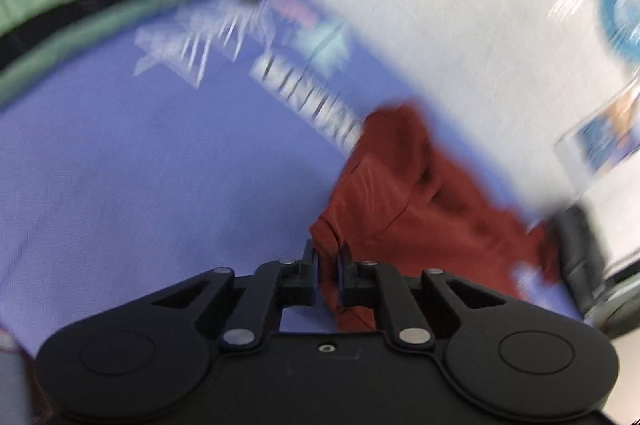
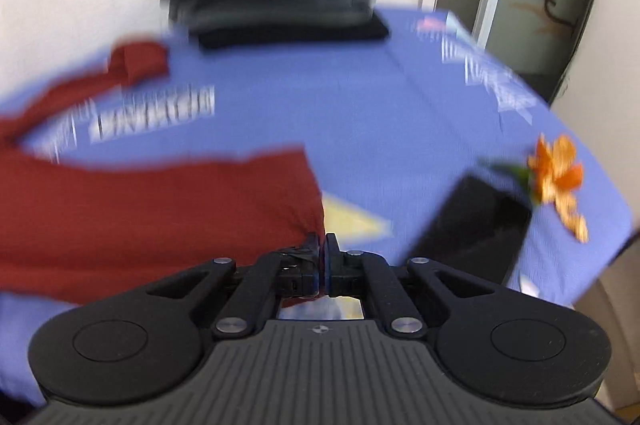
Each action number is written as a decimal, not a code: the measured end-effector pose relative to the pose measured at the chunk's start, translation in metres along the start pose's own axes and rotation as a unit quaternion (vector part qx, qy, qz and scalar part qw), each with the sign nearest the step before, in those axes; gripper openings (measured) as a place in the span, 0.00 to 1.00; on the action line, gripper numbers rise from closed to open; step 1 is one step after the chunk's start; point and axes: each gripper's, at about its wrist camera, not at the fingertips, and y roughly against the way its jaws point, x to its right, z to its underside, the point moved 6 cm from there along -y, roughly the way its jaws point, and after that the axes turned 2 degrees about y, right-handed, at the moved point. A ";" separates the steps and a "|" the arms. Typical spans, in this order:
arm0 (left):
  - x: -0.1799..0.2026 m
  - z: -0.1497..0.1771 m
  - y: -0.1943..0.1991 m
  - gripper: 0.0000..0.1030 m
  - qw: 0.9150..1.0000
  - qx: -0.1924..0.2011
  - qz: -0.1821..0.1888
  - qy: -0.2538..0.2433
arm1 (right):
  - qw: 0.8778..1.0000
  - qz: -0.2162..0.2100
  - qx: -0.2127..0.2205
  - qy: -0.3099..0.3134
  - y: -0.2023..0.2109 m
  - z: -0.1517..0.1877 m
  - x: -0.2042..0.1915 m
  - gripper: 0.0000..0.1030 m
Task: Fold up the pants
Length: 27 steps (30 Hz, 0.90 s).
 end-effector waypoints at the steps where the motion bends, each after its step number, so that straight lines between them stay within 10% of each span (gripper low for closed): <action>1: -0.007 0.007 -0.009 0.01 1.000 -0.015 -0.015 0.005 | 1.000 0.000 0.006 -0.010 -0.002 0.004 0.002 0.02; 4: -0.014 0.010 -0.016 0.28 1.000 -0.015 -0.007 0.021 | 1.000 0.002 0.022 -0.021 0.001 0.002 0.002 0.08; 5: -0.012 0.007 -0.013 0.49 1.000 -0.017 -0.006 0.021 | 1.000 0.009 0.023 -0.005 0.003 -0.002 0.000 0.23; 6: -0.009 0.004 -0.008 0.97 1.000 -0.016 -0.013 0.017 | 0.999 0.028 0.031 0.011 0.008 -0.008 -0.001 0.43; 10: 0.009 -0.009 0.027 1.00 0.999 0.040 -0.019 -0.020 | 0.993 0.034 0.106 0.037 0.033 -0.040 -0.013 0.91; 16: 0.051 -0.030 0.049 1.00 0.992 0.106 0.002 -0.075 | 0.987 -0.048 0.147 0.044 0.022 -0.080 -0.055 0.91; 27: 0.105 -0.074 -0.069 1.00 0.983 0.071 -0.027 -0.164 | 0.971 -0.143 0.161 0.103 -0.044 -0.148 -0.158 0.91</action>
